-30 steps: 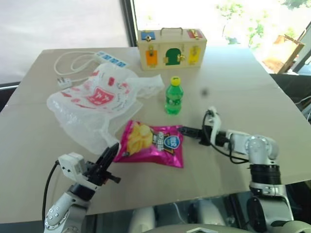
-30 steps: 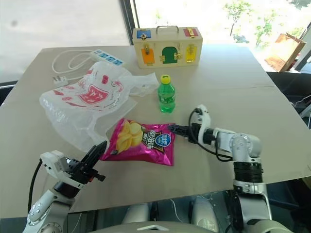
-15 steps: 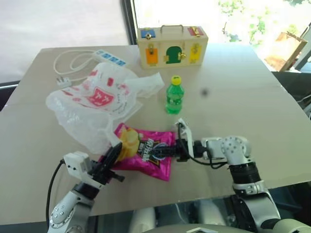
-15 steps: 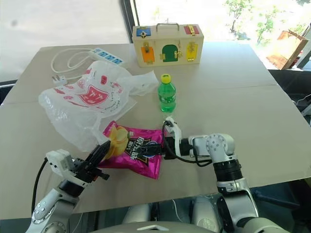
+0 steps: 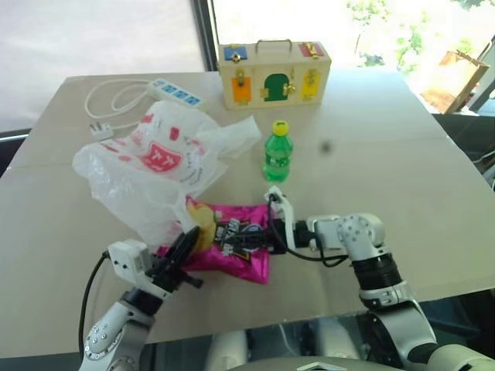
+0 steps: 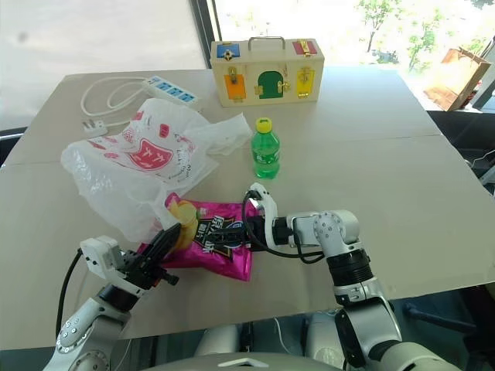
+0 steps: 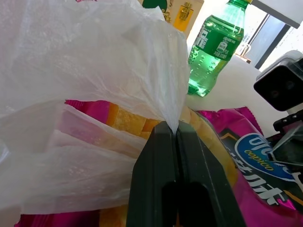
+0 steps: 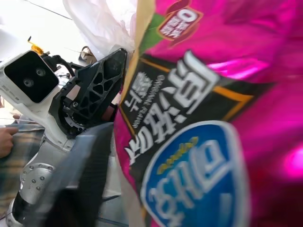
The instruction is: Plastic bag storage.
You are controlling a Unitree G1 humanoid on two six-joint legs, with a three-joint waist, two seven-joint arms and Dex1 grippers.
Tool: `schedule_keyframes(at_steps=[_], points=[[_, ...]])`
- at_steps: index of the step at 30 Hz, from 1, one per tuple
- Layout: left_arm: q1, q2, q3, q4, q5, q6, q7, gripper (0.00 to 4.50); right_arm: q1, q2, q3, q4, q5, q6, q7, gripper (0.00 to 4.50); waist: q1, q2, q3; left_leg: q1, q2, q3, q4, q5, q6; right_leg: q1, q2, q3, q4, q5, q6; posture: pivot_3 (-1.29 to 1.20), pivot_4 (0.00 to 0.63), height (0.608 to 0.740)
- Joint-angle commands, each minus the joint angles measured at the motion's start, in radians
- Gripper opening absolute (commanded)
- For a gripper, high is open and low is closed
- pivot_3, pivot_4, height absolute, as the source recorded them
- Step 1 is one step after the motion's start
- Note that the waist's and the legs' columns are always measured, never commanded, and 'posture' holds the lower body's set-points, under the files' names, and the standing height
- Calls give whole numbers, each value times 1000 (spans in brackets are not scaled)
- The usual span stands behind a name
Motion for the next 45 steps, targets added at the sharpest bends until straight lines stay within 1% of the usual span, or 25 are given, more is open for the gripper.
schedule_keyframes(at_steps=[1, 2, 3, 4, 5, 6, 8, 10, 14, 16, 20, 21, 24, 26, 31, 33, 37, 45], points=[[1, 11, 2, -47, -7, -2, -6, 0, -8, -2, -10, -32, 21, -2, 16, 1843, 0, 0, 0, 0, 0, 0, 0, 0, 0, 0, 0, 0, 0, 0, 0, 0, 150, 740], [-1, 12, 3, -46, -8, -1, -6, 0, -7, -6, -13, -36, 23, 0, 17, 1466, 0, 0, 0, 0, 0, 0, 0, 0, 0, 0, 0, 0, 0, 0, 0, 0, 150, 740], [-6, 14, 5, -43, -10, -1, -7, 0, -6, -10, -20, -40, 28, 5, 18, 969, 0, 0, 0, 0, 0, 0, 0, 0, 0, 0, 0, 0, 0, 0, 0, 0, 150, 740], [-9, 15, 6, -40, -11, 0, -7, 0, -4, -15, -24, -43, 33, 9, 20, 655, 0, 0, 0, 0, 0, 0, 0, 0, 0, 0, 0, 0, 0, 0, 0, 0, 150, 740], [-13, 15, 6, -38, -12, 0, -7, 0, -3, -20, -27, -44, 35, 11, 22, 212, 1, 0, 0, 0, 0, 0, 0, 0, 0, 0, 0, 0, 0, 0, 0, 0, 150, 740], [-15, 15, 6, -37, -14, -1, -7, 0, -2, -25, -30, -47, 39, 15, 24, 11, 1, 0, 0, 0, 0, 0, 0, 0, 0, 0, 0, 0, 0, 0, 0, 0, 150, 740], [-21, 12, 4, -34, -17, -8, -13, 0, -1, -34, -38, -52, 46, 25, 28, 11, 1, 0, 0, 0, 0, 0, 0, 0, 0, 0, 0, 0, 0, 0, 0, 0, 150, 740], [-24, 6, 6, -36, -30, -21, -28, 0, -18, -36, -91, -44, 71, 49, 14, 11, 1, 0, 0, 0, 0, 0, 0, 0, 0, 0, 0, 0, 0, 0, 0, 0, 150, 740], [-5, -7, 12, -65, -92, -26, -60, 0, -98, 12, -330, 40, 172, 122, -86, 11, 2, 0, 0, -1, 0, 1, 0, 0, 0, -1, 0, 1, 0, 0, 0, 0, 150, 740], [18, -11, 10, -84, -136, -20, -82, 0, -137, 31, -430, 87, 202, 154, -145, 11, 1, 0, 0, -1, 0, 1, 0, 0, 0, -1, 0, 1, 0, 0, 0, 0, 150, 740], [75, -13, 7, -112, -203, -11, -122, 0, -188, 56, -534, 150, 217, 169, -230, 11, 1, 0, 0, -1, 0, 3, -2, 0, 0, -2, 0, 2, 0, 0, 0, 0, 150, 740], [83, -15, 8, -116, -216, -13, -127, 0, -196, 58, -543, 162, 213, 167, -244, 11, 0, 1, 1, -1, 0, 4, -2, 0, 0, -3, 0, 3, 0, 0, 0, 0, 150, 740], [115, -43, 37, -140, -319, -19, -126, 0, -218, 70, -588, 204, 206, 150, -306, 11, -2, 1, 1, -2, 0, 7, -2, 0, 0, -4, 0, 4, 0, 0, 0, 0, 150, 740], [117, -58, 50, -141, -350, -28, -124, 0, -227, 76, -610, 221, 215, 158, -332, 11, -1, 1, 1, -2, 0, 7, -2, 0, 0, -4, 0, 4, 0, 0, 0, 0, 150, 740], [87, -98, 38, -155, -376, -38, -100, 0, -202, 115, -618, 210, 226, 227, -381, 11, -1, 1, 1, -2, 0, 9, -2, 0, 0, -4, 0, 4, 0, 0, 0, 0, 150, 740], [73, -109, 17, -161, -359, -41, -97, 0, -187, 144, -619, 203, 225, 257, -401, 11, -1, 0, 1, -2, 0, 9, -2, 0, 0, -4, 0, 4, 0, 0, 0, 0, 150, 740], [79, -129, -4, -175, -353, -50, -99, 0, -193, 170, -640, 218, 225, 263, -428, 11, -2, 1, 1, -2, 0, 10, -2, 0, 0, -4, 0, 5, 0, 0, 0, 0, 150, 740], [54, -196, 44, -191, -444, -94, -39, 0, -167, 149, -650, 199, 236, 304, -429, 11, -2, 1, 1, -2, 0, 10, -2, 0, 0, -4, 0, 5, 0, 0, 0, 0, 150, 740]])
